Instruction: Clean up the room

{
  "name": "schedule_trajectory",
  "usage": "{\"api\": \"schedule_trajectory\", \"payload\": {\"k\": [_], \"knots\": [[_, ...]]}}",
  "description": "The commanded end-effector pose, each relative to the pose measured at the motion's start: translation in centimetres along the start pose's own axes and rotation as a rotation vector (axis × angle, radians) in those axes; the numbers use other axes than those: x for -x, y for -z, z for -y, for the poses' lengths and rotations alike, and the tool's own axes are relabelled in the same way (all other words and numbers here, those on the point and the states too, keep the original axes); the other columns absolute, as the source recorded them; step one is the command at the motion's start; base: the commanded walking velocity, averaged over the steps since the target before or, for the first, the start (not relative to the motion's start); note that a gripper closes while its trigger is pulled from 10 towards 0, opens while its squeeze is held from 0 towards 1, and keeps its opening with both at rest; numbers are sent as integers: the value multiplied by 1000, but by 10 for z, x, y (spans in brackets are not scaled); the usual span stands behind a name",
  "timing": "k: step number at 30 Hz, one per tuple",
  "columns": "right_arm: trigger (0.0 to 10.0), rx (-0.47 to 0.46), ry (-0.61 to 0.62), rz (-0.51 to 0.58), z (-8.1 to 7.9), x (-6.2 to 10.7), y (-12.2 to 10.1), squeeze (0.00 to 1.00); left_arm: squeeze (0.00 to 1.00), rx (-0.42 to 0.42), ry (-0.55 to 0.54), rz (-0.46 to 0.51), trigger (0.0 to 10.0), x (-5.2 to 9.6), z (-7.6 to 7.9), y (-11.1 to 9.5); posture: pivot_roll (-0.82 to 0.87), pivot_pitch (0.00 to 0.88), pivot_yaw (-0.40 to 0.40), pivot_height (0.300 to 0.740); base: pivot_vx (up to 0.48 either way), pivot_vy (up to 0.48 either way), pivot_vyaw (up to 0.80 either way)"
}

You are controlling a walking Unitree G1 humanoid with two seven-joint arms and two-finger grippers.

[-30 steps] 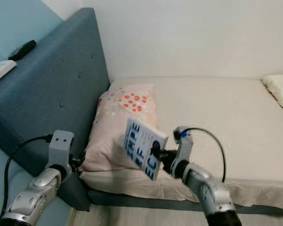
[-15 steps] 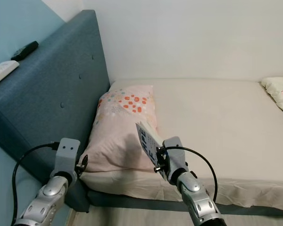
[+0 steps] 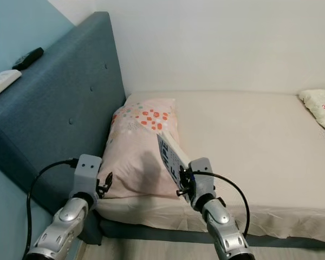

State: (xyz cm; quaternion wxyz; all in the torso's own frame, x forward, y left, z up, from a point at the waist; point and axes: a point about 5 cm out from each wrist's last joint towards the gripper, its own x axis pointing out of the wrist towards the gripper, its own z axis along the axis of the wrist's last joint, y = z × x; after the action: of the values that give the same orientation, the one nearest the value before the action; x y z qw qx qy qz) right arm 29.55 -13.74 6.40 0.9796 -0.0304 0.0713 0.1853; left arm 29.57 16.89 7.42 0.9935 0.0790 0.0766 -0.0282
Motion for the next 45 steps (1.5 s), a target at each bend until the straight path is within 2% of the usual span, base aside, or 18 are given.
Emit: {"api": "schedule_trajectory", "payload": {"k": [1, 6, 14, 22, 23, 36, 38, 45], "knots": [[10000, 6, 5, 61, 1, -3, -9, 0, 0, -30, 18, -13, 10000, 0, 0, 4, -46, 96, -1, 740, 0, 0, 0], [10000, 3, 9, 73, 1, -4, -9, 0, 0, -40, 43, 11, 10000, 0, 3, 1, -44, 99, -1, 740, 0, 130, 0], [10000, -3, 18, 90, 1, -5, -9, 0, 0, -27, 72, 48, 10000, 0, 6, -5, -37, 98, 7, 740, 0, 456, 0], [10000, -6, 23, 100, 2, -6, -10, 0, 0, -44, 75, 42, 10000, 0, 7, -7, -30, 101, 12, 740, 0, 286, 0], [10000, -8, 26, 106, 2, -7, -10, 0, 0, -72, 69, 52, 10000, 0, 8, -10, -28, 102, 15, 740, 0, -480, 0], [10000, -15, 34, 116, 3, -7, -10, 0, 0, -85, 97, 58, 10000, 1, 14, -12, -26, 105, 20, 740, 0, -480, 0], [10000, -15, 36, 117, 4, -6, -10, 0, 0, -55, 124, 46, 10000, 2, 18, -12, -26, 104, 21, 740, 0, 0, 0], [10000, -24, 42, 113, 6, -7, -9, 0, 0, -84, 135, 26, 10000, -1, 21, -12, -25, 101, 24, 740, 0, 0, 0]]}}
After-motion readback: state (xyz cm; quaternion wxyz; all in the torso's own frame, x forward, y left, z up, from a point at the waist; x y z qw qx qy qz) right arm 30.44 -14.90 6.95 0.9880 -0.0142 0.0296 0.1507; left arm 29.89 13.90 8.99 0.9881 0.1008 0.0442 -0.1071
